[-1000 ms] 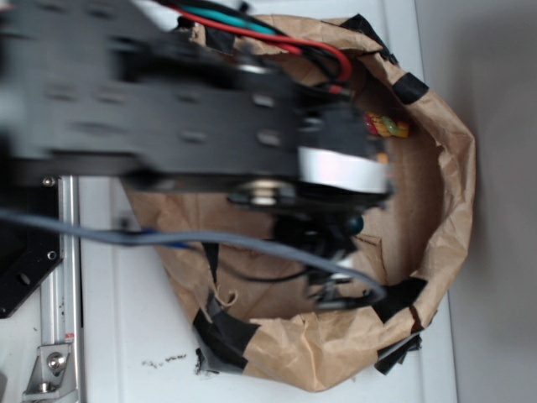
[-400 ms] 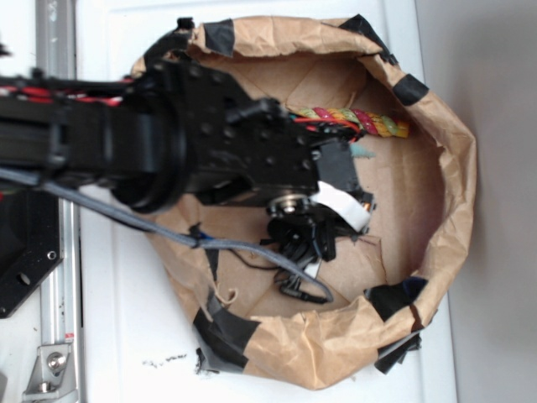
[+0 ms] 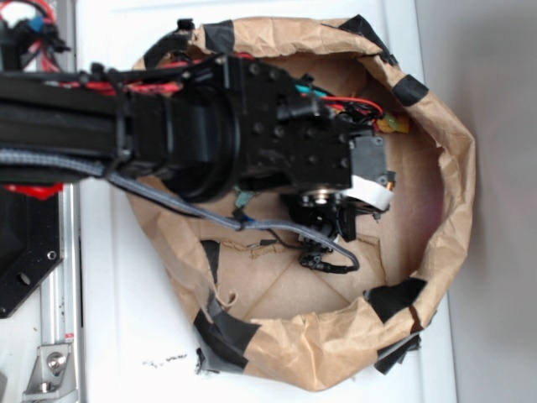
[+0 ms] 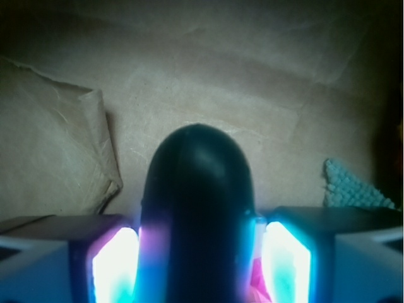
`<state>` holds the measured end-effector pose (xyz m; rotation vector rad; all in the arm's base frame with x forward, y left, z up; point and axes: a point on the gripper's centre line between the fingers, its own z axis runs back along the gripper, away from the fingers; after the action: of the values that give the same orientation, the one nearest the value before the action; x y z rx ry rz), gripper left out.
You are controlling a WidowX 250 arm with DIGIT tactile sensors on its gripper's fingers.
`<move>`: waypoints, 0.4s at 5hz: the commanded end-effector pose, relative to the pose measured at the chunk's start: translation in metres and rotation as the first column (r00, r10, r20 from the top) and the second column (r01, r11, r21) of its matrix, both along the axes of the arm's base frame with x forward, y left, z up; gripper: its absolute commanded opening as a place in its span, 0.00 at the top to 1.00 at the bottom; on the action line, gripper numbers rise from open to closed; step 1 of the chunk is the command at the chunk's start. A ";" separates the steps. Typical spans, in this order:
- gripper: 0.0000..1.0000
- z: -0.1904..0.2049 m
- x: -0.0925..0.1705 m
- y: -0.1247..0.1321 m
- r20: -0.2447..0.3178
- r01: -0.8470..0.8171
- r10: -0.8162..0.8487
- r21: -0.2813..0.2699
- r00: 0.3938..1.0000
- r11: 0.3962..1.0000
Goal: Grab the plastic pickle.
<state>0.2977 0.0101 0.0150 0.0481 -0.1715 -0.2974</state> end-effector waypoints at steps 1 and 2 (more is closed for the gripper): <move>1.00 0.105 -0.013 -0.001 0.052 -0.124 0.121 0.071 0.991 0.990; 1.00 0.155 -0.021 0.003 0.012 -0.229 0.229 0.076 0.973 0.970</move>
<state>0.2726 0.0180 0.1481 0.1341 -0.0840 -0.0639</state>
